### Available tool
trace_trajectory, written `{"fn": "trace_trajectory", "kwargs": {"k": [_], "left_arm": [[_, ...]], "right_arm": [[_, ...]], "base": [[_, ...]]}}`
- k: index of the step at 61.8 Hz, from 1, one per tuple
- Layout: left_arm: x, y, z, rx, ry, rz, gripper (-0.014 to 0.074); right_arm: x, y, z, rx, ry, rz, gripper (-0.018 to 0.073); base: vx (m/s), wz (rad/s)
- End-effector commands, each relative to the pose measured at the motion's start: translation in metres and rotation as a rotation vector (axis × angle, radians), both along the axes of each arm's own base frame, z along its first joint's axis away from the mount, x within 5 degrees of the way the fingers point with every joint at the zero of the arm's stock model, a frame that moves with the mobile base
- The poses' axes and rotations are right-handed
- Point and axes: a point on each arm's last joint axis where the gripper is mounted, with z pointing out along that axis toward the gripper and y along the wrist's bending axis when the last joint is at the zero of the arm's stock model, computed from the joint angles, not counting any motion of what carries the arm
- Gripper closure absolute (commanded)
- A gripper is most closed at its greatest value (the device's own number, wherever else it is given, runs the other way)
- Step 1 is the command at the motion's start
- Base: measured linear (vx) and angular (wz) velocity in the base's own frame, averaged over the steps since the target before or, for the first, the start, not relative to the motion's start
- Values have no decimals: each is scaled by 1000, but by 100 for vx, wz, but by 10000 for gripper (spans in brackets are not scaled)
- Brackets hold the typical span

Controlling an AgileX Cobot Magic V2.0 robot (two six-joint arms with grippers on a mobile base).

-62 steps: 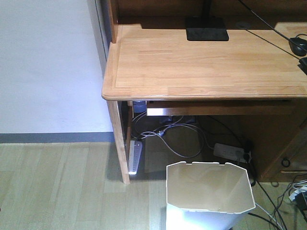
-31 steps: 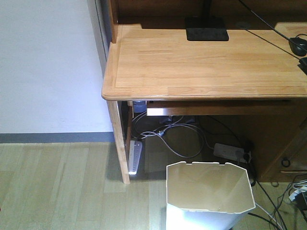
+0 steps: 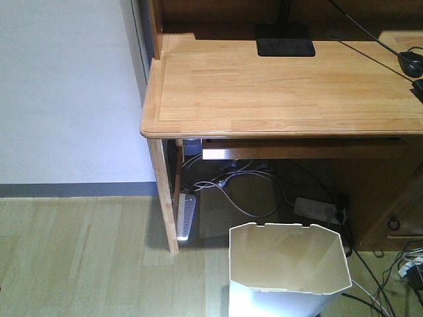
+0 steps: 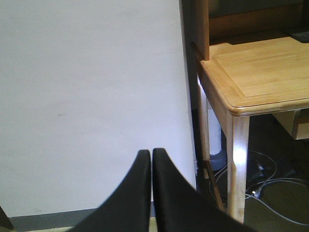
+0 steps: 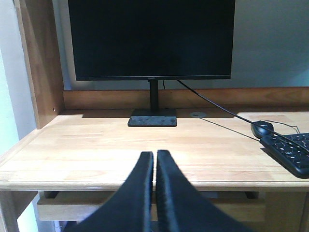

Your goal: Move trash bin to bedside with robot

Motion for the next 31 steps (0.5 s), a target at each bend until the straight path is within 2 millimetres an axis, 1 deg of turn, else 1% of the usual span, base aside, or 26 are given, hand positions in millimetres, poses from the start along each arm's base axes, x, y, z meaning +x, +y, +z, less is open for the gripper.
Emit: {"fn": "trace_trajectory", "kwargs": {"k": [1,10,17,22,31], "left_arm": [[1,-1,-3,-8,-54,-16,602],[1,-1,-3,-8,-54,-16,602],[1,-1,-3,-8,-54,-16,602],[1,-1,-3,-8,-54,-16,602],[1,-1,-3,-8,-54,-16,602]], "right_arm": [[-1,0,6,-4,-113,-1,570],[-3,0,18,-1,-220,1,570],[-6,0,36,-2,-243,0,570],[-5,0,53,-2,-207,-1,570],[10,0,75,-3,-57,-4,570]], "base": [[0,0],[0,0],[0,0],[0,0],[0,0]]}}
